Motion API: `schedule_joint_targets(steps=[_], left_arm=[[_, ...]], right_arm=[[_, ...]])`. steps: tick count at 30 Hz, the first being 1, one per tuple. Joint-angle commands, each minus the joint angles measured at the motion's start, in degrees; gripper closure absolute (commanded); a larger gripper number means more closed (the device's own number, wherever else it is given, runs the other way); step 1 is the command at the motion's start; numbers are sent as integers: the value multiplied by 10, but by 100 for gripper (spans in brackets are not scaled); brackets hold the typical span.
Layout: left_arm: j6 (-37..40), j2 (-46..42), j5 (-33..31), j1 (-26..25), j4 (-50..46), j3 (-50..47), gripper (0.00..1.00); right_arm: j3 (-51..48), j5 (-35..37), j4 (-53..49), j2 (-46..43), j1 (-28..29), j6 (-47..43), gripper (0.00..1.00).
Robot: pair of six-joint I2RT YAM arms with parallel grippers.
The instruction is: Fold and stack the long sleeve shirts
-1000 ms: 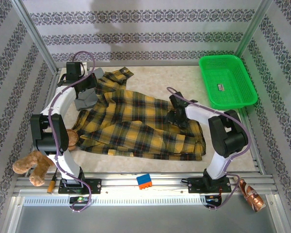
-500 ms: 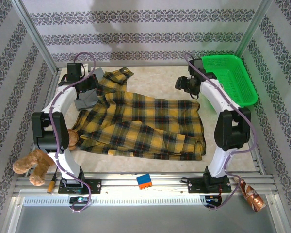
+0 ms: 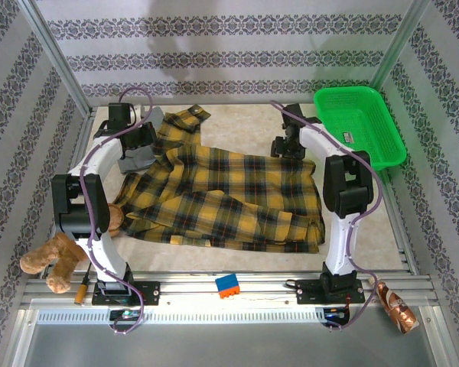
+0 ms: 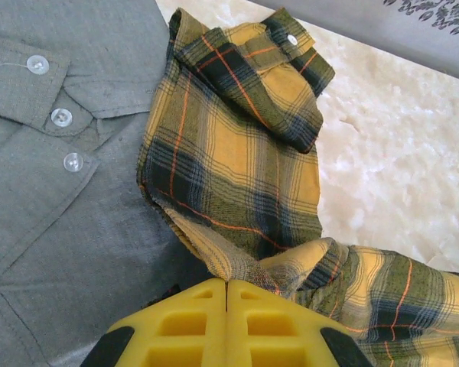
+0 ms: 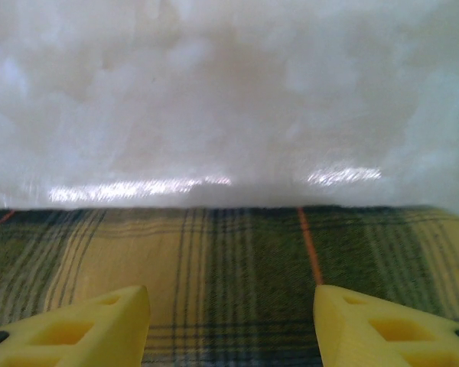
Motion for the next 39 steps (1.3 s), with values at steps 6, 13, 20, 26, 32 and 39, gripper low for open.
schedule_joint_targets(steps=[6, 13, 20, 26, 32, 39], left_arm=[[3, 7, -7, 8, 4, -24, 97], [9, 11, -12, 8, 0, -31, 97], [6, 6, -11, 7, -1, -32, 97], [10, 8, -7, 7, -6, -29, 97], [6, 10, -5, 7, -2, -30, 97], [7, 4, -5, 7, -3, -31, 97]], right_arm=[[-68, -8, 1, -9, 28, 11, 46], [-38, 19, -2, 31, 27, 49, 46], [45, 21, 5, 76, 13, 92, 40], [86, -21, 12, 101, 2, 60, 38], [92, -52, -5, 105, -11, 69, 40], [74, 4, -44, 65, -10, 60, 40]])
